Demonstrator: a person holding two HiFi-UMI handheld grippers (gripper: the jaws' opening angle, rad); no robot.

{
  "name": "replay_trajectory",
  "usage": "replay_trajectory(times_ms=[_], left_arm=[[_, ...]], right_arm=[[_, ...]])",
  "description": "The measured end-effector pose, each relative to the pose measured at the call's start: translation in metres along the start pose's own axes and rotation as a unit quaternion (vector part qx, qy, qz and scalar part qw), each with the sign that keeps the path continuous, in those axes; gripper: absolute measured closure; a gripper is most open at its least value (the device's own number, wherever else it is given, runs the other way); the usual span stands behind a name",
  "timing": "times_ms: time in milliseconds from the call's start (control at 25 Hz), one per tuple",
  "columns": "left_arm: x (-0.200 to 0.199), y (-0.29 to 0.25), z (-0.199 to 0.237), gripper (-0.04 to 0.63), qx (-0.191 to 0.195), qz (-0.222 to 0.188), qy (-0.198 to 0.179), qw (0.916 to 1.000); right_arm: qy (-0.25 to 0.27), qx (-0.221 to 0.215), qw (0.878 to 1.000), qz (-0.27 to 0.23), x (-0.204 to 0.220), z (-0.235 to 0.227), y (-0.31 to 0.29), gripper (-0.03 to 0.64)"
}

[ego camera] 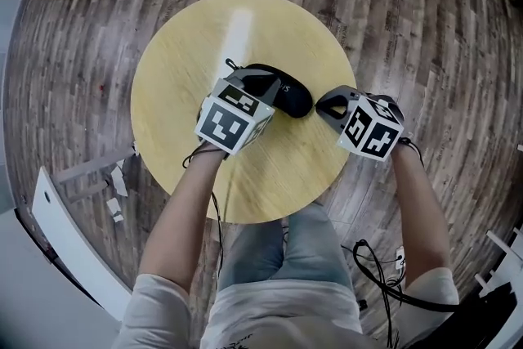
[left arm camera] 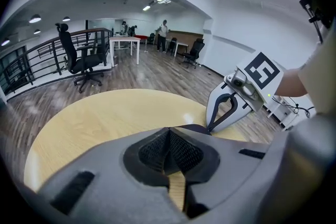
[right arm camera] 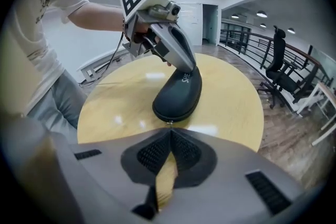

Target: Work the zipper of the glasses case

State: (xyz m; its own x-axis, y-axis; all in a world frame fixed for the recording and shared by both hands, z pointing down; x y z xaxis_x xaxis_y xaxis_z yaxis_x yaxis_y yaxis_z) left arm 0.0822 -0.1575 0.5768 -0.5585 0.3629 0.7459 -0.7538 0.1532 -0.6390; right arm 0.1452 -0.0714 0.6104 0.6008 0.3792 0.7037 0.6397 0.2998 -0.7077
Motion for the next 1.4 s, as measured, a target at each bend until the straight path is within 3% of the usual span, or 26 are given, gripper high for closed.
replay_trajectory(times_ms=[360,480,560,640,680,720,840,920,1040,1080,1200,1400], left_arm=[[0.002,-0.004,0.0,0.589,-0.015,-0.015,0.007,0.9998],[0.001,-0.004,0.0,0.589,-0.013,-0.015,0.009,0.9998],[0.001,-0.003,0.0,0.589,-0.009,-0.012,0.012,0.9998],[0.001,-0.003,0.0,0.589,-0.01,-0.011,0.012,0.9998],[0.002,-0.003,0.001,0.589,-0.011,-0.011,0.012,0.9998],[0.002,-0.003,0.0,0.589,-0.012,-0.011,0.012,0.9998],[0.003,-0.003,-0.002,0.589,-0.013,-0.012,0.013,0.9998],[0.003,-0.003,-0.002,0.589,-0.014,-0.012,0.012,0.9998],[0.003,-0.003,-0.002,0.589,-0.016,-0.012,0.013,0.9997],[0.003,-0.004,-0.002,0.589,-0.015,-0.013,0.015,0.9997],[0.003,-0.003,-0.004,0.589,-0.012,-0.014,0.016,0.9997],[0.002,-0.004,-0.004,0.589,-0.02,-0.02,0.011,0.9996]], right_arm=[[-0.057,-0.004,0.998,-0.016,0.002,0.027,-0.009,0.615],[-0.062,0.051,0.996,-0.03,0.001,0.037,-0.012,0.615],[-0.106,0.098,0.987,-0.066,-0.001,0.03,-0.003,0.615],[-0.138,0.111,0.981,-0.084,-0.001,0.025,0.003,0.602],[-0.133,0.112,0.982,-0.079,0.0,0.021,0.004,0.537],[-0.115,0.114,0.984,-0.067,0.001,0.017,0.004,0.516],[-0.036,0.107,0.993,-0.025,0.002,0.01,-0.003,0.515],[-0.013,0.091,0.996,-0.008,0.002,0.005,-0.013,0.516],[-0.016,0.056,0.998,0.004,0.001,0.003,-0.019,0.518],[-0.02,0.05,0.999,0.008,0.001,0.004,-0.018,0.549],[-0.025,0.05,0.998,0.014,0.003,0.006,-0.016,0.611],[-0.039,0.053,0.997,0.047,0.003,0.006,-0.013,0.616]])
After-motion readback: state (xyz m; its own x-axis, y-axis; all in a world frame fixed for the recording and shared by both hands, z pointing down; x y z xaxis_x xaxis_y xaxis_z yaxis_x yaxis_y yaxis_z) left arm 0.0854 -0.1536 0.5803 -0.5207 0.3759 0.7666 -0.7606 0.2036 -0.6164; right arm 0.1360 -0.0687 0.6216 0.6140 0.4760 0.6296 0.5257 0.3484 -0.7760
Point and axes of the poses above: the fingertips, and each gripper's own axes: y backward along the fingers, z to its left, x out of its underside, the point moved 2 cm from there along y, backward along the fingers, and after that the axes turned 9 degrees about -z, right-handed, at the moved point
